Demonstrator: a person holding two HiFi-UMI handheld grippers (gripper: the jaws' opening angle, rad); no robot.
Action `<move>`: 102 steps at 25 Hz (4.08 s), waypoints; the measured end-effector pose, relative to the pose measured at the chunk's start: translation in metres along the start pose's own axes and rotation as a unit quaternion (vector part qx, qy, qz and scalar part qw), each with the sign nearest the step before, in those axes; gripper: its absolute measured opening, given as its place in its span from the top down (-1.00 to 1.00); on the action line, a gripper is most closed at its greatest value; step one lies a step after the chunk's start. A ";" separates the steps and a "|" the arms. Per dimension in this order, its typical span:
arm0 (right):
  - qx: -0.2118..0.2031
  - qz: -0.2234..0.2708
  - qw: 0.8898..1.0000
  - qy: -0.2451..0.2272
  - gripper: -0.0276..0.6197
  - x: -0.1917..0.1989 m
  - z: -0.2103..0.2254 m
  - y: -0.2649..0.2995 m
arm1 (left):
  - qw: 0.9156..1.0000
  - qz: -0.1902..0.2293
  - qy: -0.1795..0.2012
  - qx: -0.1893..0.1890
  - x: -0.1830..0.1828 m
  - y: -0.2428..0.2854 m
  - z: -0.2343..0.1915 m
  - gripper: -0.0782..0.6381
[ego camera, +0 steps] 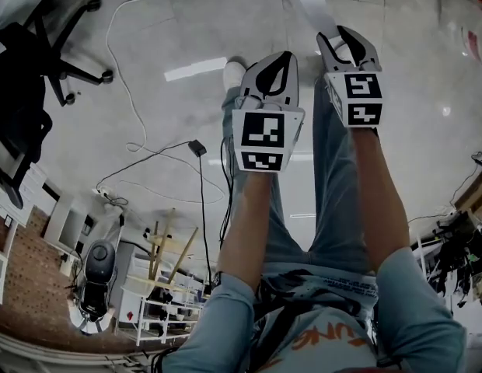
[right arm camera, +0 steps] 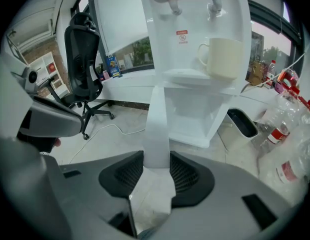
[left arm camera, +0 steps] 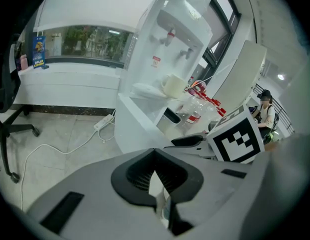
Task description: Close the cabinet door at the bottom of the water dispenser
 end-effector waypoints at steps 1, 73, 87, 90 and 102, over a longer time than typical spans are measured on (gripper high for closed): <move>0.002 0.001 1.000 0.000 0.36 0.000 0.004 -0.001 | 1.000 0.000 0.001 0.001 -0.001 0.002 0.003 0.76; 0.007 0.113 0.990 -0.079 0.39 -0.083 0.251 0.049 | 0.994 0.058 -0.056 -0.070 -0.039 0.106 0.083 0.76; 0.003 0.127 0.986 -0.106 0.45 -0.104 0.269 0.062 | 0.993 0.056 -0.052 -0.090 -0.034 0.092 0.063 0.76; 0.005 0.125 0.986 -0.106 0.48 -0.103 0.268 0.063 | 0.993 0.055 -0.058 -0.089 -0.033 0.093 0.066 0.76; 0.003 0.112 0.993 -0.046 0.64 -0.080 0.244 0.031 | 0.993 0.071 -0.050 -0.083 -0.050 0.087 0.081 0.76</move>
Point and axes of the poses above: the fingertips, and each gripper's own axes: y forward along the fingers, z to its right, x out of its underside, the point moved 6 cm from there along -y, backward along the fingers, and after that the axes turned 4 degrees about -y, right-handed, at the moved point
